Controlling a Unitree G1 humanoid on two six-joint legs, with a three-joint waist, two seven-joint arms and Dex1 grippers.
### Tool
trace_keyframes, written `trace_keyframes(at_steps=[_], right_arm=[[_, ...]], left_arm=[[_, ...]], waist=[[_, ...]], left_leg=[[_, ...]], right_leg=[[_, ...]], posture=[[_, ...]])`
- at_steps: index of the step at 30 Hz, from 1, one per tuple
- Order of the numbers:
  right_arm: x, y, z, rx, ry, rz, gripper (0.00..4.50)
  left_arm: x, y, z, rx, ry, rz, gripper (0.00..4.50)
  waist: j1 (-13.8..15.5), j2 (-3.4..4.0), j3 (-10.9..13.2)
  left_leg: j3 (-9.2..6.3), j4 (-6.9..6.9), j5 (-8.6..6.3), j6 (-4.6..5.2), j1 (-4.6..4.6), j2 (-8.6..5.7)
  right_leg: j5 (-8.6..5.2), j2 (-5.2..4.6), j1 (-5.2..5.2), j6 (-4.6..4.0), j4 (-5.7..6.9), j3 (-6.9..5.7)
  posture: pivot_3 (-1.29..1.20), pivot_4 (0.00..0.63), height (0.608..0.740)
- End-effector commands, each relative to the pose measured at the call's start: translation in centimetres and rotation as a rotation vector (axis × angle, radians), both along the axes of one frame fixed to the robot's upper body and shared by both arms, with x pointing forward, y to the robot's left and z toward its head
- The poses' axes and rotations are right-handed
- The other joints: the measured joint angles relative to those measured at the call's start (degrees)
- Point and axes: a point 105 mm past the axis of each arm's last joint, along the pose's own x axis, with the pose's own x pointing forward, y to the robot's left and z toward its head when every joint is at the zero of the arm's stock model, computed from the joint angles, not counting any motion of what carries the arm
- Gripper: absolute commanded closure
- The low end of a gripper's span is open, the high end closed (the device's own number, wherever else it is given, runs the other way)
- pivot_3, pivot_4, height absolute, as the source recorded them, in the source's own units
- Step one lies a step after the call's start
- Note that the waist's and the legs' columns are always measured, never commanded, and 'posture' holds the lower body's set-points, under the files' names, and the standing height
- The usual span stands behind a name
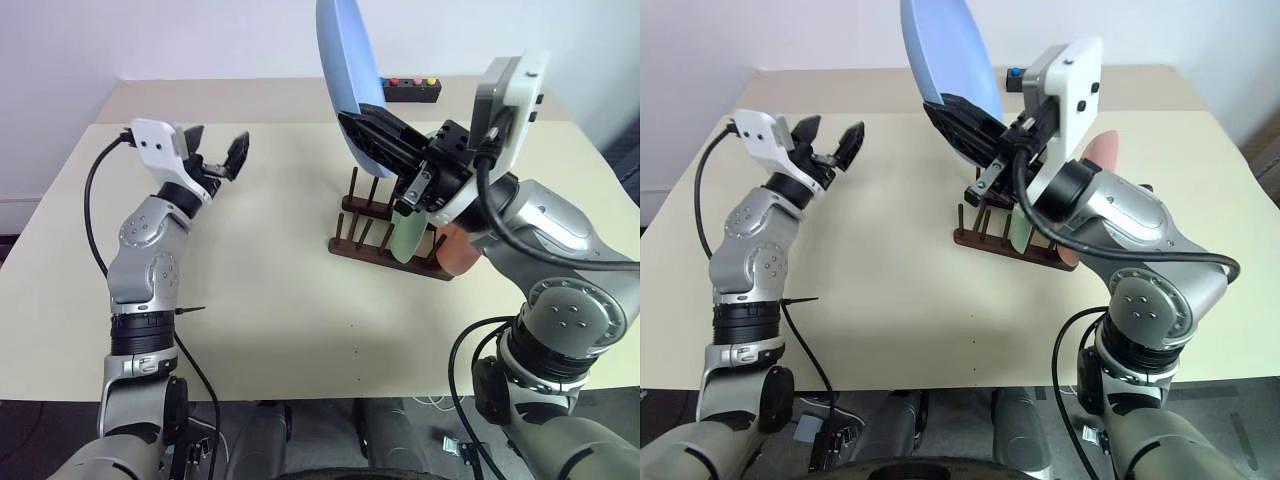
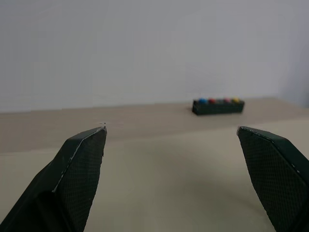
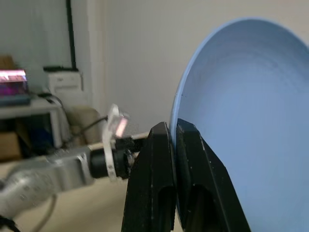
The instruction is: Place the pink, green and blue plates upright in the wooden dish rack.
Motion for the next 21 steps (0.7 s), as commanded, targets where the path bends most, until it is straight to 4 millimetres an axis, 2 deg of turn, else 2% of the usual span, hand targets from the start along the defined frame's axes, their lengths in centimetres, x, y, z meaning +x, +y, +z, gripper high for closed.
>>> trace_keyframes(at_steps=[1, 9, 21], right_arm=[[-0.6, -0.5, 0.5, 0.102, 0.052, 0.031, 4.50], [0.9, -1.8, -0.4, 0.276, 0.256, -0.011, 4.50], [2.1, -2.5, -1.9, 0.425, 0.469, -0.031, 4.50]], left_arm=[[-1.0, -1.3, -0.7, 0.120, -0.021, -0.083, 0.05], [-2.6, -3.3, -3.6, 0.212, 0.035, -0.203, 0.05], [-2.7, -3.5, -3.9, 0.202, 0.046, -0.214, 0.05]], waist=[[0.03, 0.00, 0.00], [0.04, 0.02, 0.00], [-0.02, 0.04, 0.01]], left_leg=[[0.00, 0.00, 0.00, 0.00, 0.00, 0.00], [0.00, 0.00, -0.01, 0.02, -0.01, 0.01], [0.01, -0.02, -0.02, 0.03, -0.01, 0.02]], right_leg=[[0.00, 0.00, 0.00, 0.00, 0.00, 0.00], [0.00, 0.00, 0.01, -0.01, -0.01, 0.00], [-0.01, 0.00, 0.00, -0.01, -0.01, 0.01]], posture=[[0.00, 0.150, 0.740], [0.00, 0.150, 0.740], [0.00, 0.150, 0.740]])
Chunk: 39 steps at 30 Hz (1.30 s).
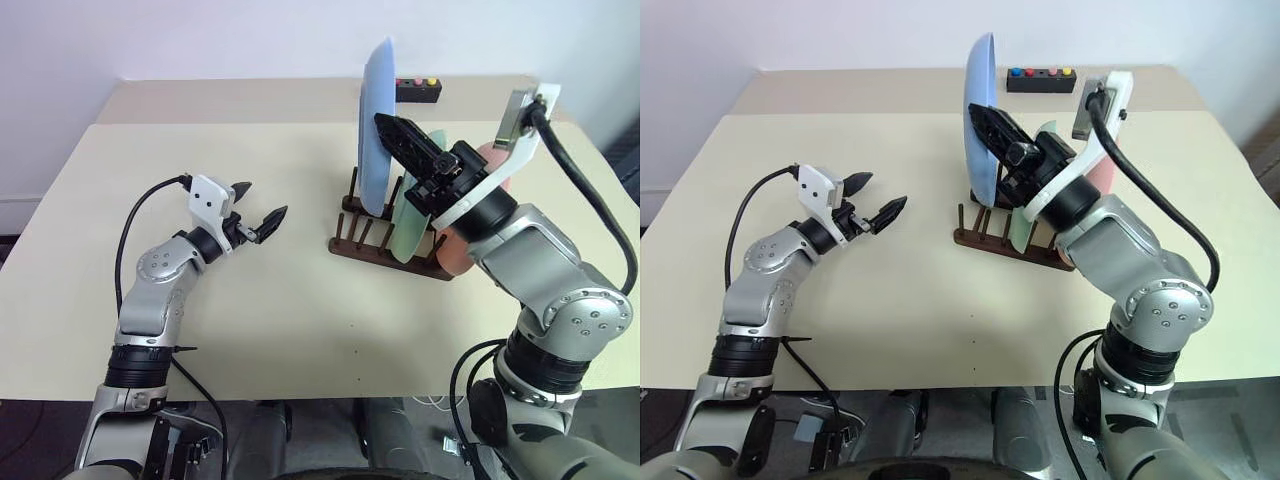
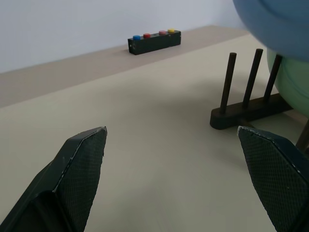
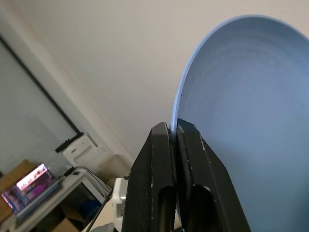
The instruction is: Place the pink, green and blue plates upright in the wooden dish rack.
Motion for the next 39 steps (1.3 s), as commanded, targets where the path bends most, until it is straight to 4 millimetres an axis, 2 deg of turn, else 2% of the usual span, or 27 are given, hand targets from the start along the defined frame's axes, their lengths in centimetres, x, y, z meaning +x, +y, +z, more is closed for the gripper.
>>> trace_keyframes(at_steps=[1, 9, 22, 39], right_arm=[[-0.5, 0.1, 0.6, 0.044, 0.000, 0.021, 4.50], [-0.6, 0.4, 0.4, 0.059, 0.023, 0.042, 4.50], [-0.9, 0.8, 1.3, 0.102, -0.004, 0.079, 4.50], [0.8, -0.8, 0.3, 0.162, 0.097, -0.042, 4.50]], left_arm=[[-0.3, -0.3, 1.2, 0.001, -0.052, -0.013, 0.05], [-0.3, -0.2, 1.1, 0.002, -0.048, -0.013, 0.05], [-0.4, -0.2, 0.9, 0.004, -0.045, -0.009, 0.05], [-0.3, 0.1, 0.8, 0.009, -0.044, -0.001, 0.05]], waist=[[-0.02, 0.00, 0.00], [-0.01, 0.00, 0.00], [0.02, 0.00, 0.00], [0.04, 0.01, 0.00]], left_leg=[[0.00, 0.00, 0.00, 0.00, 0.00, 0.00], [0.00, -0.01, 0.00, 0.01, 0.00, 0.00], [0.00, -0.01, -0.01, 0.01, 0.00, 0.00], [0.00, -0.04, -0.01, 0.02, -0.01, 0.01]], right_leg=[[0.00, 0.00, 0.00, 0.00, 0.00, 0.00], [0.00, 0.00, 0.00, 0.00, -0.01, 0.00], [-0.01, 0.00, 0.00, 0.00, -0.03, 0.00], [-0.01, 0.00, 0.00, -0.01, -0.07, 0.00]], posture=[[0.00, 0.150, 0.740], [0.00, 0.150, 0.740], [0.00, 0.150, 0.740], [0.00, 0.150, 0.740]])
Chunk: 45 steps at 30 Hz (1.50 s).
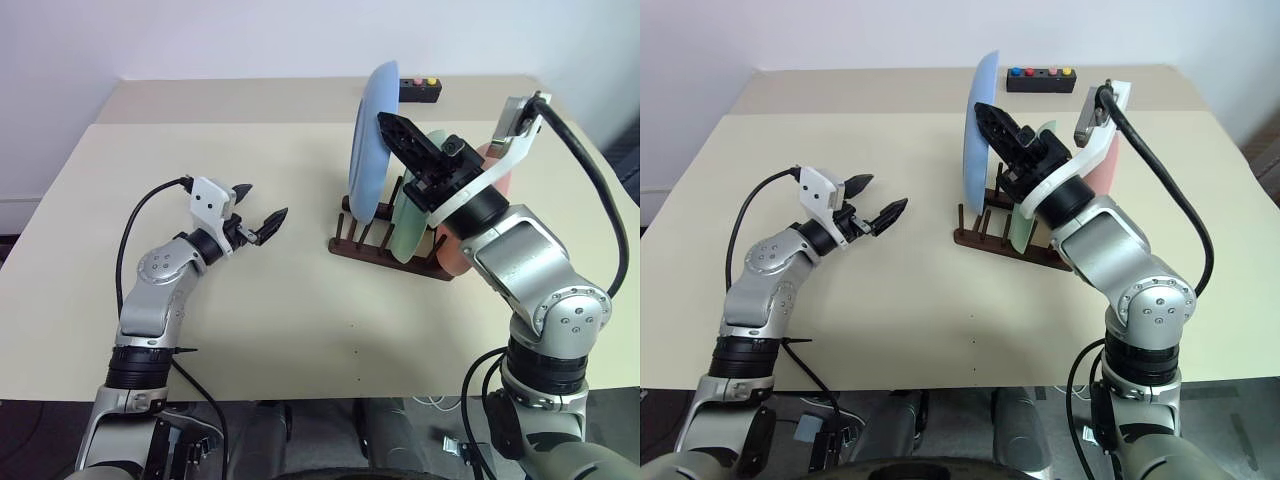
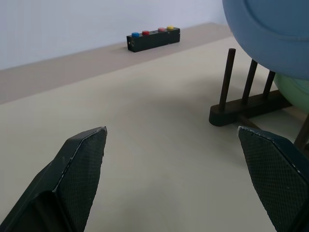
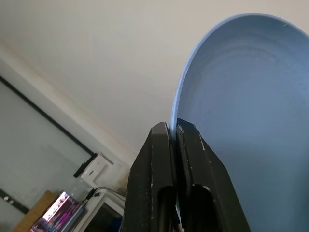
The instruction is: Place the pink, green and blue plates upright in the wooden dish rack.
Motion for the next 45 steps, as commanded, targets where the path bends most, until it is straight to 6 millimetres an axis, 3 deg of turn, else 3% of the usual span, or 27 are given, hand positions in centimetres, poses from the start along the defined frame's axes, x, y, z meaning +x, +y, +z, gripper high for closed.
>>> trace_keyframes(at_steps=[1, 16, 19, 25, 35, 39, 45], right_arm=[[0.0, -0.6, 0.4, 0.021, -0.005, -0.030, 4.50], [0.4, -0.6, -0.5, 0.041, 0.063, -0.032, 4.50], [0.3, -0.5, -0.5, 0.038, 0.060, -0.028, 3.59], [0.4, -0.8, -0.6, -0.004, 0.047, -0.050, 0.60], [-0.1, -0.6, 0.0, -0.256, -0.113, -0.082, 0.60], [-0.9, 0.0, 1.3, -0.424, -0.280, -0.066, 0.60], [-2.9, 0.5, 3.8, -0.452, -0.482, -0.010, 0.60]], left_arm=[[-0.3, 0.0, 1.0, 0.004, -0.050, -0.003, 0.05], [-0.2, 0.0, 0.9, 0.005, -0.048, 0.000, 0.05], [-0.2, 0.1, 0.9, 0.005, -0.049, 0.002, 0.00], [-0.2, 0.1, 0.9, 0.003, -0.047, 0.001, 0.00], [-0.3, -0.2, 0.7, 0.001, -0.041, -0.010, 0.00], [-0.3, -0.3, 0.6, -0.001, -0.040, -0.014, 0.00], [-0.3, -0.5, 0.5, -0.003, -0.034, -0.021, 0.00]], waist=[[0.01, 0.00, 0.00], [0.01, 0.01, 0.01], [0.01, 0.01, 0.01], [0.02, 0.01, 0.01], [0.05, 0.02, 0.01], [0.06, 0.07, 0.04], [0.15, 0.05, 0.03]], left_leg=[[0.00, 0.00, 0.00, 0.00, 0.00, 0.00], [0.00, -0.02, 0.00, 0.00, -0.01, 0.00], [0.00, -0.02, 0.00, 0.01, -0.01, 0.00], [0.00, -0.02, 0.00, 0.01, -0.01, 0.00], [0.01, -0.02, 0.00, 0.01, -0.02, 0.00], [0.01, -0.02, -0.01, 0.01, -0.02, 0.00], [0.01, -0.02, -0.01, 0.01, -0.05, 0.00]], right_leg=[[0.00, 0.00, 0.00, 0.00, 0.00, 0.00], [0.00, 0.00, 0.00, 0.00, -0.03, 0.00], [0.00, 0.00, 0.00, 0.00, -0.03, 0.00], [0.00, 0.00, 0.00, -0.01, -0.03, 0.00], [-0.01, 0.00, 0.00, -0.01, -0.05, 0.00], [-0.01, 0.00, 0.00, -0.01, -0.06, 0.00], [-0.01, 0.00, 0.00, 0.00, -0.10, 0.00]], posture=[[0.00, 0.150, 0.740], [0.00, 0.150, 0.740], [0.00, 0.150, 0.740], [0.00, 0.150, 0.740], [0.00, 0.150, 0.740], [0.00, 0.150, 0.740], [0.00, 0.150, 0.740]])
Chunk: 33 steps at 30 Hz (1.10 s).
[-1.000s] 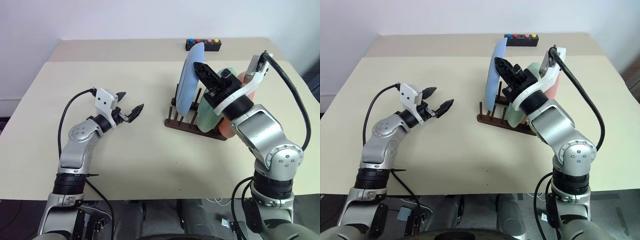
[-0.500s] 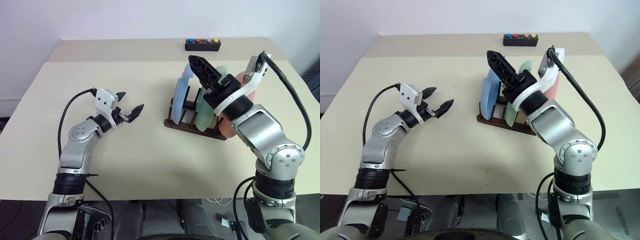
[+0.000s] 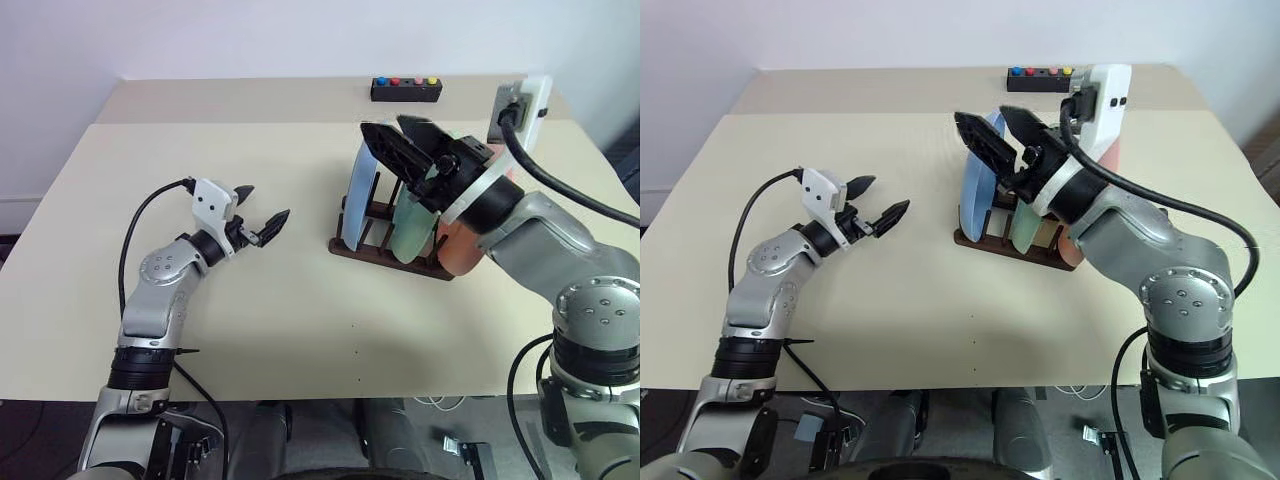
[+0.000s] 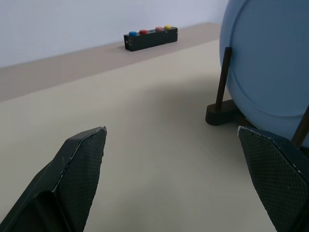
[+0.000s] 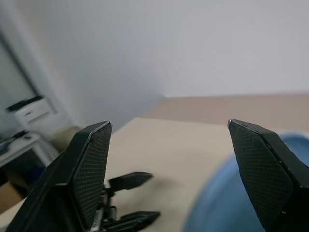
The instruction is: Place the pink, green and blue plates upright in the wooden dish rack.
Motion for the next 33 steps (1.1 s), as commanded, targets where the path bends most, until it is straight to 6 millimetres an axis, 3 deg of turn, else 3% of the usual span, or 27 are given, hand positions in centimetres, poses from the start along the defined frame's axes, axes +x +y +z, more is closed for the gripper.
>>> trace_keyframes(at_steps=[1, 5, 11, 16, 21, 25, 33], right_arm=[[-2.2, 0.1, 2.7, -0.026, -0.187, 0.054, 0.60], [-2.4, -1.8, 3.6, -0.104, -0.294, -0.012, 0.60], [-4.1, -8.0, 3.7, -0.272, -0.394, -0.135, 0.60], [-5.9, -13.7, 1.3, -0.371, -0.298, -0.243, 0.60], [-7.7, -17.7, -2.3, -0.406, -0.154, -0.329, 0.60], [-8.7, -18.8, -5.1, -0.407, -0.048, -0.346, 0.60], [-8.6, -19.0, -9.1, -0.401, 0.073, -0.362, 0.60]], left_arm=[[-0.2, -0.2, 0.6, 0.000, -0.036, -0.008, 0.00], [-0.2, -0.1, 0.4, 0.008, -0.030, -0.006, 0.00], [-0.4, 0.0, -0.1, 0.033, -0.016, -0.013, 0.00], [-0.7, 0.1, -0.7, 0.077, 0.003, -0.039, 0.00], [-1.0, 0.0, -1.4, 0.099, 0.034, -0.076, 0.00], [-1.2, -0.1, -1.9, 0.115, 0.055, -0.106, 0.00], [-1.3, 0.3, -2.7, 0.134, 0.077, -0.100, 0.00]], waist=[[0.02, 0.00, 0.00], [0.27, -0.01, 0.00], [0.53, -0.03, 0.01], [0.33, -0.03, 0.01], [0.29, -0.04, 0.00], [0.33, -0.05, -0.01], [0.31, -0.06, -0.01]], left_leg=[[0.00, 0.00, 0.00, 0.00, 0.00, 0.00], [0.00, 0.02, 0.00, 0.00, -0.02, 0.00], [0.01, 0.03, -0.03, 0.04, -0.08, -0.02], [0.04, 0.02, -0.07, 0.12, -0.02, -0.01], [0.13, 0.11, -0.07, 0.12, 0.09, 0.01], [0.15, 0.16, -0.07, 0.12, 0.07, 0.00], [0.15, 0.14, -0.07, 0.11, 0.10, 0.00]], right_leg=[[0.00, 0.00, 0.00, 0.00, 0.00, 0.00], [0.00, 0.00, 0.00, 0.00, -0.02, 0.00], [-0.01, -0.02, 0.04, 0.03, -0.12, -0.01], [-0.01, -0.01, 0.08, 0.03, -0.10, -0.01], [-0.04, 0.00, 0.18, 0.00, -0.09, 0.03], [-0.13, -0.02, 0.23, -0.12, -0.12, 0.05], [-0.13, -0.01, 0.22, -0.11, -0.11, 0.06]], posture=[[0.00, 0.150, 0.740], [0.00, 0.150, 0.740], [0.00, 0.150, 0.740], [0.00, 0.150, 0.740], [0.00, 0.150, 0.740], [0.00, 0.150, 0.740], [0.00, 0.150, 0.740]])
